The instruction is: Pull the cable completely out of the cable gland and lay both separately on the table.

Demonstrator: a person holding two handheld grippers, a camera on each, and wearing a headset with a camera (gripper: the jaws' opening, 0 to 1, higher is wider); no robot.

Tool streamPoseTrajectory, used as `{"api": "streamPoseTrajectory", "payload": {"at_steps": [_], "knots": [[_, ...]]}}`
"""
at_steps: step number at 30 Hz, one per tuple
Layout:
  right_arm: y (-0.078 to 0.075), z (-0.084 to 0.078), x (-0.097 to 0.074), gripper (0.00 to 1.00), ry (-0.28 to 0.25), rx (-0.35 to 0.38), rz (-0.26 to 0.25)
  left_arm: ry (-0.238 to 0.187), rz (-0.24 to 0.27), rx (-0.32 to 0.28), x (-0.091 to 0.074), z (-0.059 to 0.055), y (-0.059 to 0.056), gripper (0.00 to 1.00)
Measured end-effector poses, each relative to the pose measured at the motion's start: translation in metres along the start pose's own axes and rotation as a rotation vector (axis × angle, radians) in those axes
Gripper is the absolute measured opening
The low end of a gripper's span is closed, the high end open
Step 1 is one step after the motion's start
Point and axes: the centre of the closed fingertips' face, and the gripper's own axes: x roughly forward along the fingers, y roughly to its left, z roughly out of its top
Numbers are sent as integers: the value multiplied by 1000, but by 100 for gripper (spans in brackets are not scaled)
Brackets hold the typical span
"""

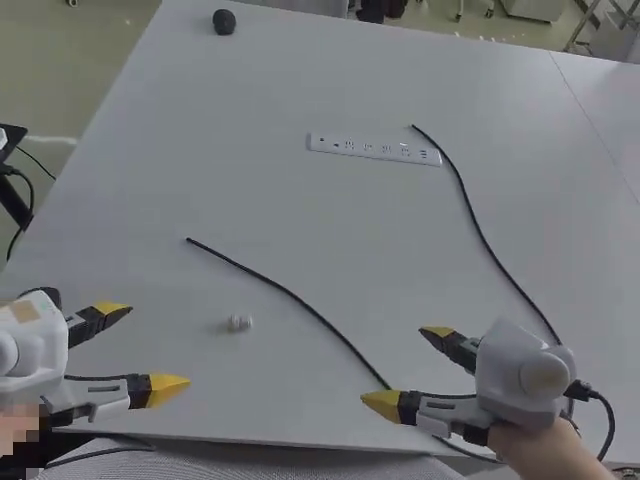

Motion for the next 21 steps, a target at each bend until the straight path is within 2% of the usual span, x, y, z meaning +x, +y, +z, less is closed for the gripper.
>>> {"api": "streamPoseTrajectory", "payload": {"at_steps": [3, 7, 9, 10, 13, 18, 21], "knots": [[3, -2, -1, 85, 8, 4, 7, -8, 5, -20, -1, 0, 0, 84], [6, 7, -6, 87, -15, -5, 8, -10, 4, -17, -3, 2, 1, 84], [8, 12, -8, 88, -30, -11, 8, -16, 1, -15, -5, 6, -1, 84], [9, 13, -9, 89, -34, -14, 10, -31, -2, -4, -8, 11, -3, 84], [12, 19, -14, 89, -53, -21, 11, -43, -6, 1, -11, 14, -3, 85], [9, 17, -17, 88, -47, -20, 5, -23, -6, 3, -11, 5, 0, 84], [4, 15, -18, 88, -42, -11, -4, -23, -3, -7, -12, 4, 2, 85]]}}
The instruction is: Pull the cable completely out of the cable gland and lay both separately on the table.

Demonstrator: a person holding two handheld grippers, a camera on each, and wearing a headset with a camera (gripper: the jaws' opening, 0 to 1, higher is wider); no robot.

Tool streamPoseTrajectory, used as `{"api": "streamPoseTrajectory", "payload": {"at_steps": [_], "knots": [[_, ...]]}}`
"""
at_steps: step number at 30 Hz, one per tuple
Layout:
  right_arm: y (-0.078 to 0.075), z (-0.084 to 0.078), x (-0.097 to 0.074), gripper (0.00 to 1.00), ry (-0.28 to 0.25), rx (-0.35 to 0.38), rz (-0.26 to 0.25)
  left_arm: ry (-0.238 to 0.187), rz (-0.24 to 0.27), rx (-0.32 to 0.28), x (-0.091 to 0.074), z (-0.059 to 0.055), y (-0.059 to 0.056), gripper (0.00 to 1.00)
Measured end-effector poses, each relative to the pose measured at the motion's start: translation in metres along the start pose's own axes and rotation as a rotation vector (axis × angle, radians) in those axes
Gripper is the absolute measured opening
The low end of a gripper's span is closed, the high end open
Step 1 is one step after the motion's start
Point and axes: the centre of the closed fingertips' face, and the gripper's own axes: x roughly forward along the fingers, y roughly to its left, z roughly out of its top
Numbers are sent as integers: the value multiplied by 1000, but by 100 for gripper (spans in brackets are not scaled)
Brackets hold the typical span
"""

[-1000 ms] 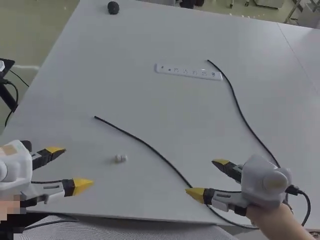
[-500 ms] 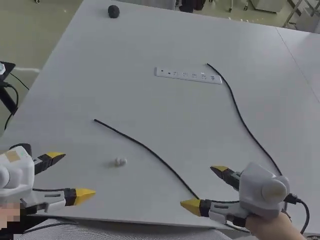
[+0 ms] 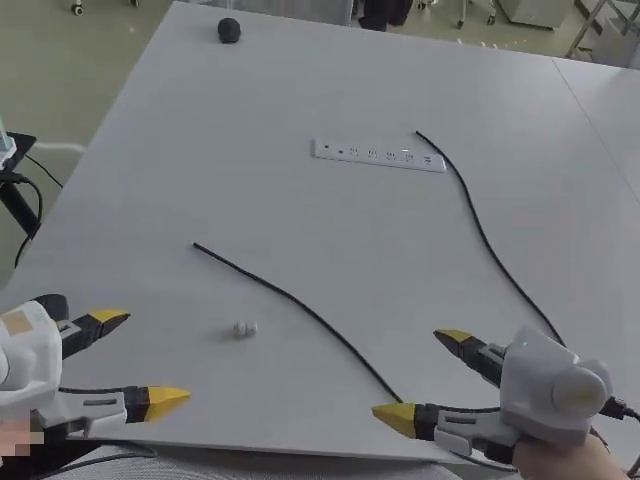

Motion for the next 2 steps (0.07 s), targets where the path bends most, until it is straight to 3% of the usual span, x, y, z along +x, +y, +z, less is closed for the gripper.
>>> {"api": "streamPoseTrajectory", "payload": {"at_steps": [2], "knots": [[-2, -1, 0, 88, 4, 2, -4, 8, 4, -7, 0, -2, 2, 85]]}}
